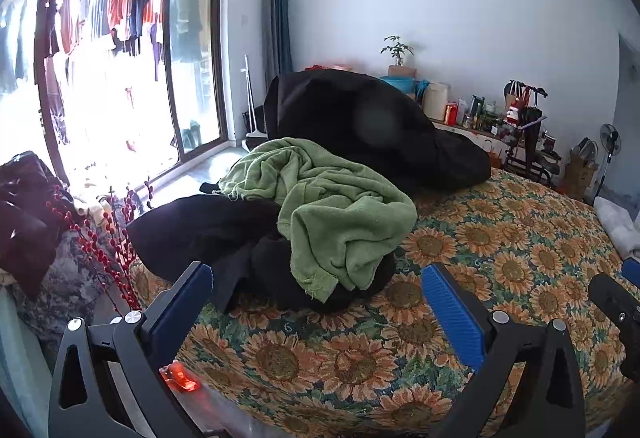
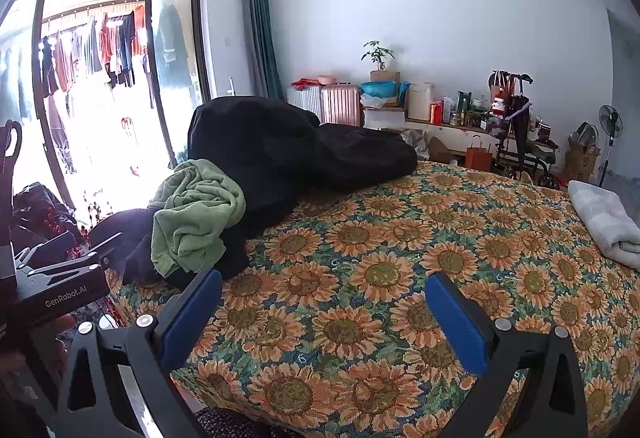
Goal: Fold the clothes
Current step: 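Move both grippers toward the green garment on the black clothes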
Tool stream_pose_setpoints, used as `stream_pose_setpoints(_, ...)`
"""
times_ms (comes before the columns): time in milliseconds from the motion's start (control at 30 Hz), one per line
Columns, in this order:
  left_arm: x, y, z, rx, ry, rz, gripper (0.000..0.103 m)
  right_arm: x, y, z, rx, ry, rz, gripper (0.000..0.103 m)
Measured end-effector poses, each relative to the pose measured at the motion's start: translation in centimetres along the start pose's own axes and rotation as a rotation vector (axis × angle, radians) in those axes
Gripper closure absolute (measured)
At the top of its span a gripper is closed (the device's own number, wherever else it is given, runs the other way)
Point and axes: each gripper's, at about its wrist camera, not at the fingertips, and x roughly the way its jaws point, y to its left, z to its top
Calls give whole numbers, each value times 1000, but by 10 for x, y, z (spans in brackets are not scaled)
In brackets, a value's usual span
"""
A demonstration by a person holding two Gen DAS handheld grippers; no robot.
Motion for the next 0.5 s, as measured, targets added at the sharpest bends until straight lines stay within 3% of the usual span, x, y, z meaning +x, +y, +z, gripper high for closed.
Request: stream_pose_setpoints(500,5,-2,-2,21,19,-17,0,3,-2,0,20,9,27,0)
